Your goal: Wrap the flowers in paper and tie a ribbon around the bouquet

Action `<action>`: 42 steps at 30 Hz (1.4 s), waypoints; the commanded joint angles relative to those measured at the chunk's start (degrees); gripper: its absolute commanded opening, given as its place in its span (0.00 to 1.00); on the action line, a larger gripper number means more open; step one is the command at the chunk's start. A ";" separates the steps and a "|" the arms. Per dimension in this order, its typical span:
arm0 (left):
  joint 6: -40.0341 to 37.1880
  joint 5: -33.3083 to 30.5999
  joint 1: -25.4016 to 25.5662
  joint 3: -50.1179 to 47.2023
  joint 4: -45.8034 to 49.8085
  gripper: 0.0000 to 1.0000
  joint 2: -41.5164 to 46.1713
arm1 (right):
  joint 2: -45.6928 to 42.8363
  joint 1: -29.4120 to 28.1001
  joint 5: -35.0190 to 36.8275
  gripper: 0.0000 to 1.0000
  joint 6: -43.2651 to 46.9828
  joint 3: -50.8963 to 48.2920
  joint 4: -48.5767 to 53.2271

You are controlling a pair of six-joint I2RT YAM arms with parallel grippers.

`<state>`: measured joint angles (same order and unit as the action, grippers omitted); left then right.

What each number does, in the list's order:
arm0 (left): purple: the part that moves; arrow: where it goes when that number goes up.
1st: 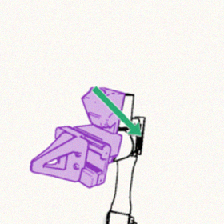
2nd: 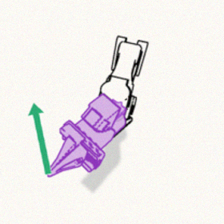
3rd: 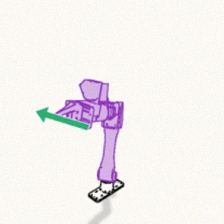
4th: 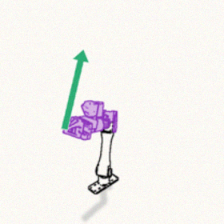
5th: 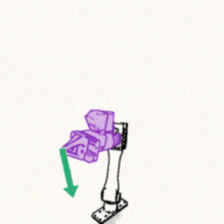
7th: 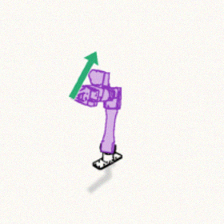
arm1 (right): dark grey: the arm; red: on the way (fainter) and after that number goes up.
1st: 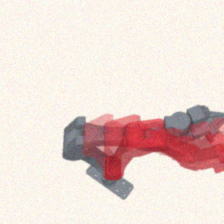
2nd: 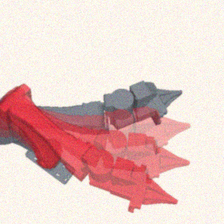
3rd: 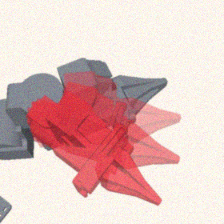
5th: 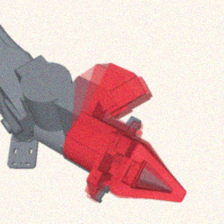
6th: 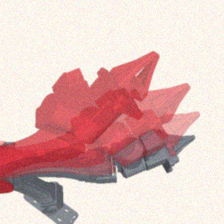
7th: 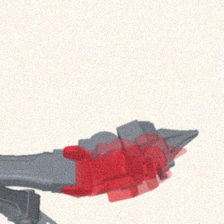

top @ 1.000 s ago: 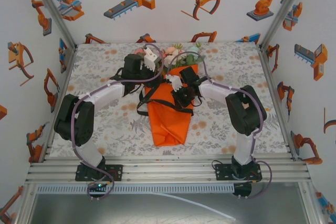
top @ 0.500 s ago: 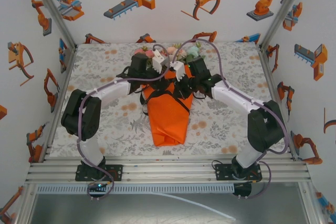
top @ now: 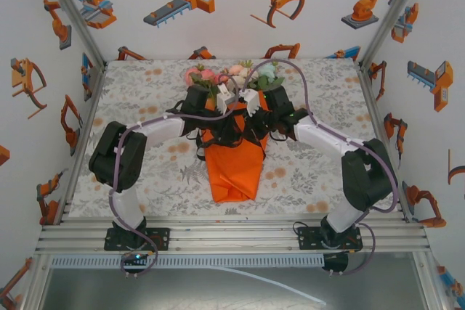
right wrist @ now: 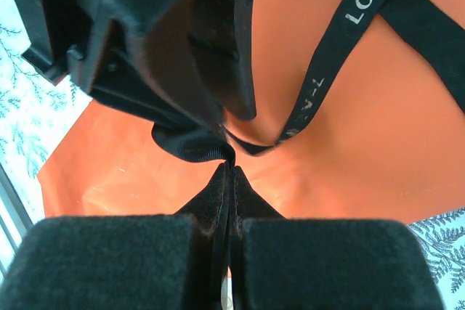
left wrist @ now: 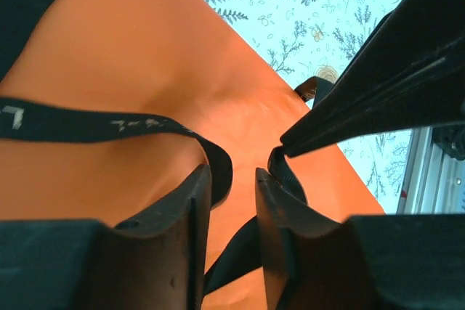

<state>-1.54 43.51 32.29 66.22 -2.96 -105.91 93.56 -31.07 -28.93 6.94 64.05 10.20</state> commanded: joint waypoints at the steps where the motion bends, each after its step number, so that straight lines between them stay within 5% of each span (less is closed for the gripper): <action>1: 0.67 0.44 -1.44 -1.29 -1.24 0.40 4.03 | -1.21 0.37 0.47 0.00 -0.59 -0.92 -2.20; 10: 6.64 -10.92 -1.70 -8.04 -8.62 0.45 13.05 | -0.36 0.57 1.63 0.00 -2.85 -0.87 -3.72; 17: 4.12 -20.91 7.45 -17.61 -14.67 0.44 23.11 | 2.07 1.70 1.83 0.00 -8.82 -0.15 -6.46; 27: -3.81 -29.70 10.87 -17.35 -25.29 0.54 10.90 | 3.52 2.68 -0.91 0.00 -14.04 -0.29 -9.97; 35: -6.16 -28.53 10.38 -14.21 -25.99 0.54 3.09 | 4.25 2.84 -2.36 0.00 -15.66 0.10 -10.55; 37: -6.09 -28.13 10.25 -14.32 -25.61 0.47 2.65 | 4.39 2.93 -2.44 0.00 -16.24 0.09 -10.77; 42: -5.34 -18.87 9.96 -15.14 -20.78 0.00 6.35 | 5.40 3.86 0.67 0.00 -18.03 0.61 -11.19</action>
<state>-6.63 17.52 42.70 50.43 -25.85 -102.85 97.78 -28.12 -30.15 -9.34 63.75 0.73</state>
